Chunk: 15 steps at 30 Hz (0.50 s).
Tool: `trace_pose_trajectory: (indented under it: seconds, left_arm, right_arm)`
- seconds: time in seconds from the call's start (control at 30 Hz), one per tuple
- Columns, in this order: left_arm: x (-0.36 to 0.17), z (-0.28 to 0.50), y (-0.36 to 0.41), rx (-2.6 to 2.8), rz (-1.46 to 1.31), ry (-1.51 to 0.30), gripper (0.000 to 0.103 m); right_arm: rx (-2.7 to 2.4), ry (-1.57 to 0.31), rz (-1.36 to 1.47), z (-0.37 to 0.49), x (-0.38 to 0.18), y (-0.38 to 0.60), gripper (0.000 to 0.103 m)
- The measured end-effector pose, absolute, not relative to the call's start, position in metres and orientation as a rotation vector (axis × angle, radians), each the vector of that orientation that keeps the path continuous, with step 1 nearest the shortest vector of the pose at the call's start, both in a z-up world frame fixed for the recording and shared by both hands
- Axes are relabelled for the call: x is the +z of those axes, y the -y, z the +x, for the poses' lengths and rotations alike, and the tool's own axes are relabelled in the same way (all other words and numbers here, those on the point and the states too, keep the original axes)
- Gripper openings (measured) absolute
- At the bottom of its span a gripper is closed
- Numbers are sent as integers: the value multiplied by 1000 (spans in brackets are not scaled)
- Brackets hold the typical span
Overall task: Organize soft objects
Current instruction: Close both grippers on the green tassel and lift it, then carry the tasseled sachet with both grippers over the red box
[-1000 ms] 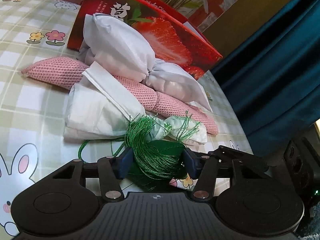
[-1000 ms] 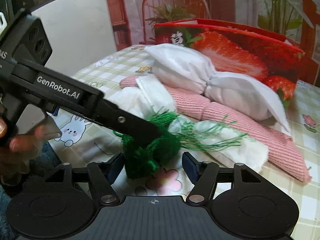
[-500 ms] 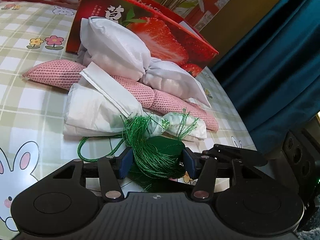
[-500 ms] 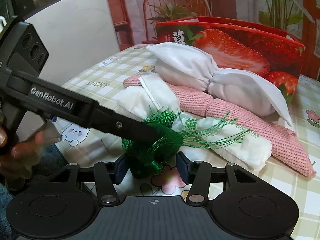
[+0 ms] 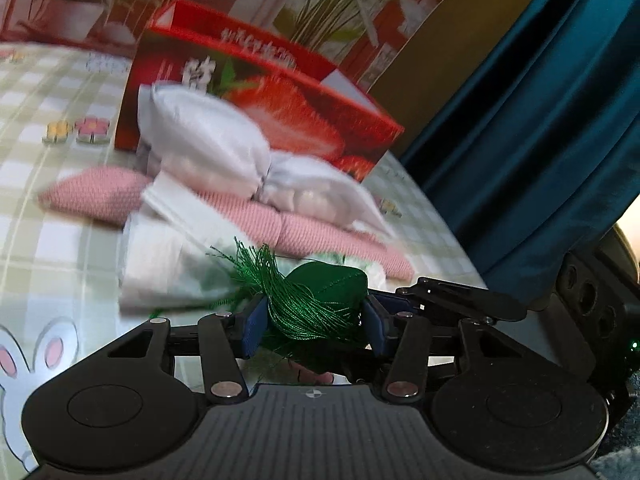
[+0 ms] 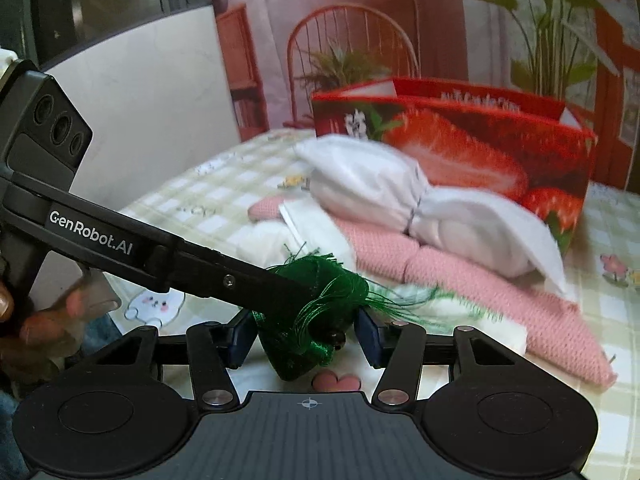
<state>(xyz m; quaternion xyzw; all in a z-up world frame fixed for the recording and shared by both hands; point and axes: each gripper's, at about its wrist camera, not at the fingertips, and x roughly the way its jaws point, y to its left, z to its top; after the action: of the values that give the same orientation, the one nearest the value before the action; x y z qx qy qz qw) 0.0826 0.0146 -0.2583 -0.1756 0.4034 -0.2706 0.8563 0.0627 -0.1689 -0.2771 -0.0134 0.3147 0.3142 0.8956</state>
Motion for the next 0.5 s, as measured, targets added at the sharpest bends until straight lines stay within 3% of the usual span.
trace_pose_trajectory:
  seconds: [0.5]
  left_arm:
    - [-158,140,-21,-573,-355,-660,52]
  right_arm:
    - [695,-477,-23,125,-183,173,49]
